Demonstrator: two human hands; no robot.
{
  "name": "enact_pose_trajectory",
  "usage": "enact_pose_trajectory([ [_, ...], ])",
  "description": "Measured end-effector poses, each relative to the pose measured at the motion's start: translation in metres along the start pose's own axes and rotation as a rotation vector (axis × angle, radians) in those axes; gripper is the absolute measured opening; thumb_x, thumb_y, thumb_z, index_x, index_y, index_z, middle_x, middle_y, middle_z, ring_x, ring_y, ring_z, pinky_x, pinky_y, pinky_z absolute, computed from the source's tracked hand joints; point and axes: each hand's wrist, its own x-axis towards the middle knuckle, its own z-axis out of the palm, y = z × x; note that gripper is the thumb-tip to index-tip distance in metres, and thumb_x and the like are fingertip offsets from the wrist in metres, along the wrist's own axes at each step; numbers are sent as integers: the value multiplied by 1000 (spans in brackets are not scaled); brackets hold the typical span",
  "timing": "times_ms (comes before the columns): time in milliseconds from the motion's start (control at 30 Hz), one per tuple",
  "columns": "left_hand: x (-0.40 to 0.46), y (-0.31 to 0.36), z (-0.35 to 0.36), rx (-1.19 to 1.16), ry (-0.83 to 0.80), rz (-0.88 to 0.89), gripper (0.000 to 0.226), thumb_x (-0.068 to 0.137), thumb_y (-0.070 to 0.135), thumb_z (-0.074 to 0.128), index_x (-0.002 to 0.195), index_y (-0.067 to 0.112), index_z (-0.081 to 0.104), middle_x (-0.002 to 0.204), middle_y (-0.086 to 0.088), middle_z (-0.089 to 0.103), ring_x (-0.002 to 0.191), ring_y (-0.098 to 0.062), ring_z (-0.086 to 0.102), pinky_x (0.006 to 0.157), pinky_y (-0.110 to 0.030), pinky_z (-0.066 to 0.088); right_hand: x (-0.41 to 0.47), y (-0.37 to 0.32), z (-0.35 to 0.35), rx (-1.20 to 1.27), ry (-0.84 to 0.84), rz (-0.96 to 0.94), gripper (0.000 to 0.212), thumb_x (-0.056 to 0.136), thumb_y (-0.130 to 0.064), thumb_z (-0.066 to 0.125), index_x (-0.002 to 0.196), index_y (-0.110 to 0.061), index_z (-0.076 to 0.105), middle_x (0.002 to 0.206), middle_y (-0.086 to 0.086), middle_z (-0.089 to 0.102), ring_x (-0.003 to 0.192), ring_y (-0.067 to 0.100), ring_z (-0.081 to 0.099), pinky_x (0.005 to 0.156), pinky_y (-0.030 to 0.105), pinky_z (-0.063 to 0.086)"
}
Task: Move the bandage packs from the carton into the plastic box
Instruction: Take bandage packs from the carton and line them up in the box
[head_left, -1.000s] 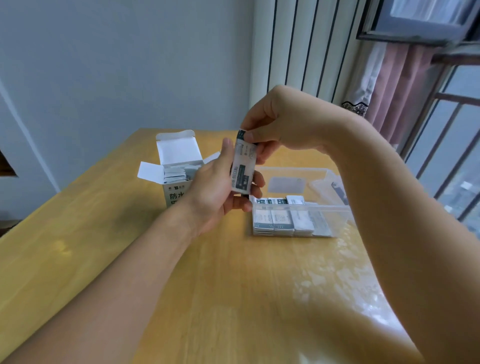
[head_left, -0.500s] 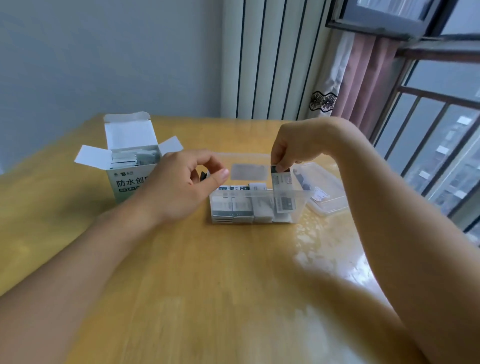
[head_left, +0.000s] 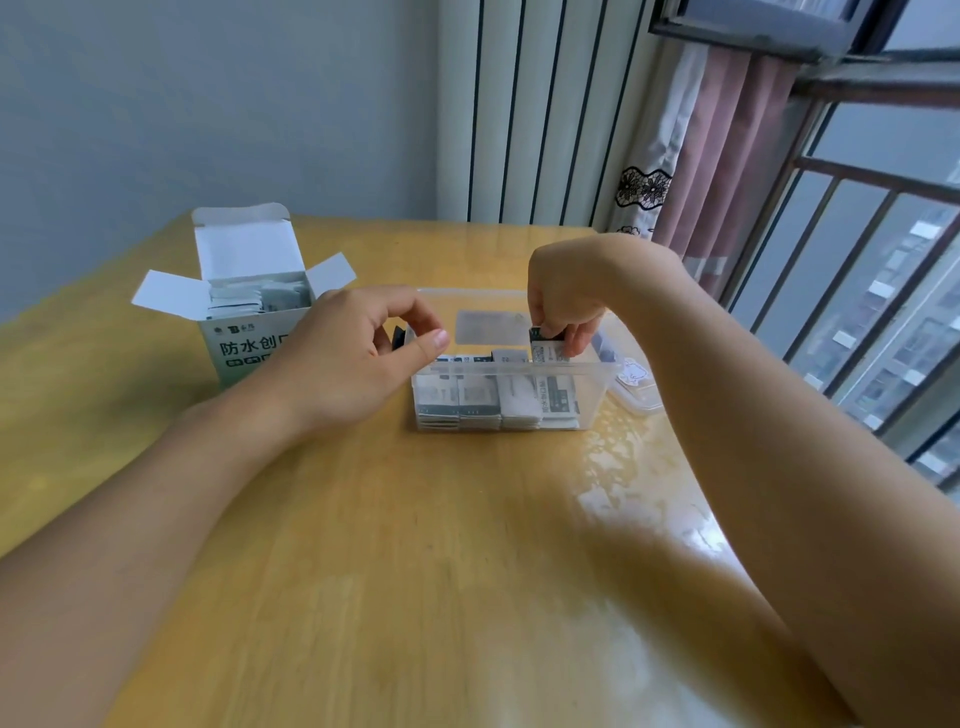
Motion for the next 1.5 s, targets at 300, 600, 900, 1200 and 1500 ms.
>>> enact_pose_trajectory([
  [300,0,0,1,-2,-7,23,9,92,39,66,93,31,69,88,2,71,68,-16,57,57,-12,40,14,0,12,-68,21,39,13,90,1,61,91,-4,73,78,5,78,58,17,75,85,45,61],
  [600,-1,1,2,-12,-7,40,6,93,38,65,92,33,69,100,12,70,66,-18,56,64,-23,47,27,-3,21,-249,40,35,19,77,8,73,94,-1,76,90,14,76,77,32,75,83,46,61],
  [900,-1,3,2,-22,16,53,21,93,35,66,112,27,63,97,16,65,63,-24,55,58,-17,44,24,-3,26,-323,-3,-2,14,78,2,73,89,-6,75,83,11,76,81,30,76,79,43,62],
  [1200,1,3,1,-61,77,95,23,94,33,66,116,26,61,101,16,66,62,-26,58,60,-24,47,-3,-4,4,-107,-4,-76,22,84,-4,76,103,1,67,65,9,74,54,15,73,65,35,63],
  [1500,15,-16,-61,-284,686,-34,9,95,24,61,88,22,65,81,7,67,67,-7,57,64,-17,46,-56,-65,-18,480,521,-695,5,88,-14,75,92,-14,77,77,-6,74,68,7,71,59,17,57],
])
